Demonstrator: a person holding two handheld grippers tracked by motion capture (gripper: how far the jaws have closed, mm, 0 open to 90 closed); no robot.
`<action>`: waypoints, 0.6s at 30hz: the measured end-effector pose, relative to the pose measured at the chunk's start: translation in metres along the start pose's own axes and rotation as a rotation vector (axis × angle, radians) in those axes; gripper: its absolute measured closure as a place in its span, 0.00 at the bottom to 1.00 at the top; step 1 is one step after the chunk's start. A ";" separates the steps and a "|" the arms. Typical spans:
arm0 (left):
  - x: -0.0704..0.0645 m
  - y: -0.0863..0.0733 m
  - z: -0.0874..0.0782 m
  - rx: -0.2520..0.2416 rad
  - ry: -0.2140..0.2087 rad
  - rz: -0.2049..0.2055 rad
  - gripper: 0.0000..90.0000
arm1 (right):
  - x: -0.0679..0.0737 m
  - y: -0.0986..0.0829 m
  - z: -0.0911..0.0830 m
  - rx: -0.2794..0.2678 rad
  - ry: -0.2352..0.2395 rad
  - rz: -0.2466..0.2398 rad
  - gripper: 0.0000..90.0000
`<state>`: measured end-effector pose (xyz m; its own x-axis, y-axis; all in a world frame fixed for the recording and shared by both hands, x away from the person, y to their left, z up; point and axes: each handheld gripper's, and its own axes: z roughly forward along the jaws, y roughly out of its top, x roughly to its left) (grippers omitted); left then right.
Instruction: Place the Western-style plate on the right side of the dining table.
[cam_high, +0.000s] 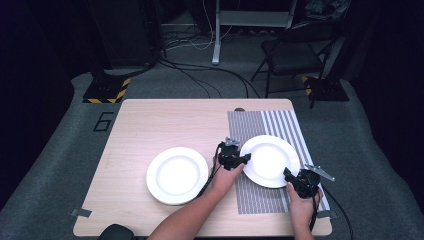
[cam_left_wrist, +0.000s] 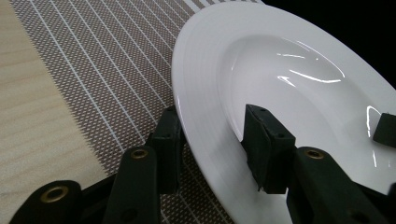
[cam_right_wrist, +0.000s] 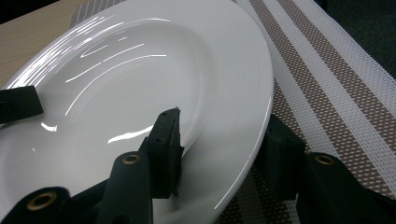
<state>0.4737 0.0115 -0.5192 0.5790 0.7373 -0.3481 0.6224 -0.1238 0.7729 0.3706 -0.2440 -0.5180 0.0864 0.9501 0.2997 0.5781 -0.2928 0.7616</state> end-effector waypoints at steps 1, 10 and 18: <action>0.000 0.000 0.000 0.000 0.001 -0.002 0.65 | 0.000 0.000 0.000 -0.001 0.000 -0.002 0.59; 0.000 -0.001 0.004 -0.001 0.005 -0.007 0.65 | -0.001 0.000 0.002 0.007 -0.003 0.008 0.59; -0.001 -0.002 0.005 0.000 0.017 0.001 0.65 | -0.002 0.000 0.004 0.014 -0.013 0.002 0.59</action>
<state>0.4742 0.0076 -0.5230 0.5705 0.7485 -0.3380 0.6220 -0.1250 0.7730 0.3732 -0.2457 -0.5209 0.0982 0.9507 0.2940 0.5892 -0.2936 0.7527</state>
